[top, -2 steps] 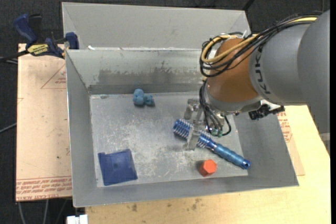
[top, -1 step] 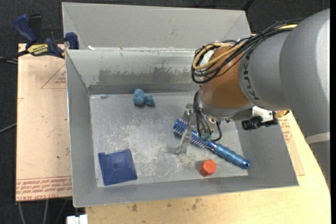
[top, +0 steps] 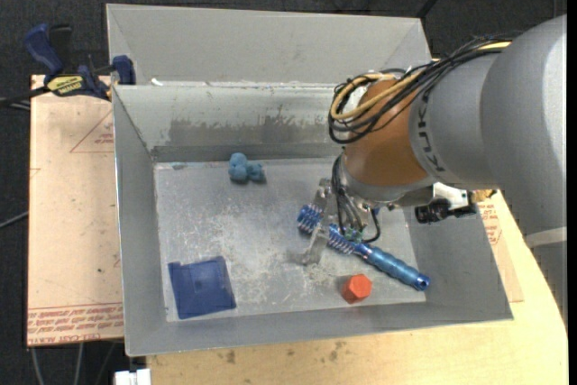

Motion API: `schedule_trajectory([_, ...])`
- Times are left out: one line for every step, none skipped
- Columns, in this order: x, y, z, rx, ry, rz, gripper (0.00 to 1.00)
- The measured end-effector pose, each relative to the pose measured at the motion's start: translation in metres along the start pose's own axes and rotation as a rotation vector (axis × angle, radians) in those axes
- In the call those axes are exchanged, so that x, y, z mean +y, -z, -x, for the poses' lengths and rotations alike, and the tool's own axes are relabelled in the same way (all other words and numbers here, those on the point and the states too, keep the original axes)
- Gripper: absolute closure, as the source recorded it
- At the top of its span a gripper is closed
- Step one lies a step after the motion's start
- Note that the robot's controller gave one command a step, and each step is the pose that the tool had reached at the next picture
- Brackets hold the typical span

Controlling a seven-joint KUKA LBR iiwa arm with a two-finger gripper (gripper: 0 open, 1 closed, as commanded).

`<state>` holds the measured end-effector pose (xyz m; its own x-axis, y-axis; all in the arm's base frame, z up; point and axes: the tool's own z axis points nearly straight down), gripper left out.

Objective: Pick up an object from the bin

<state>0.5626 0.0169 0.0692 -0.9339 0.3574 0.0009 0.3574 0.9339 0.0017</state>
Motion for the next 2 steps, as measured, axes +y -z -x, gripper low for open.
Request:
schedule_trajectory([0.001,-0.001,-0.001,0.002,-0.001,0.001,1.00])
schedule_trajectory([0.002,0.102,0.001,-0.009,0.002,0.003,1.00])
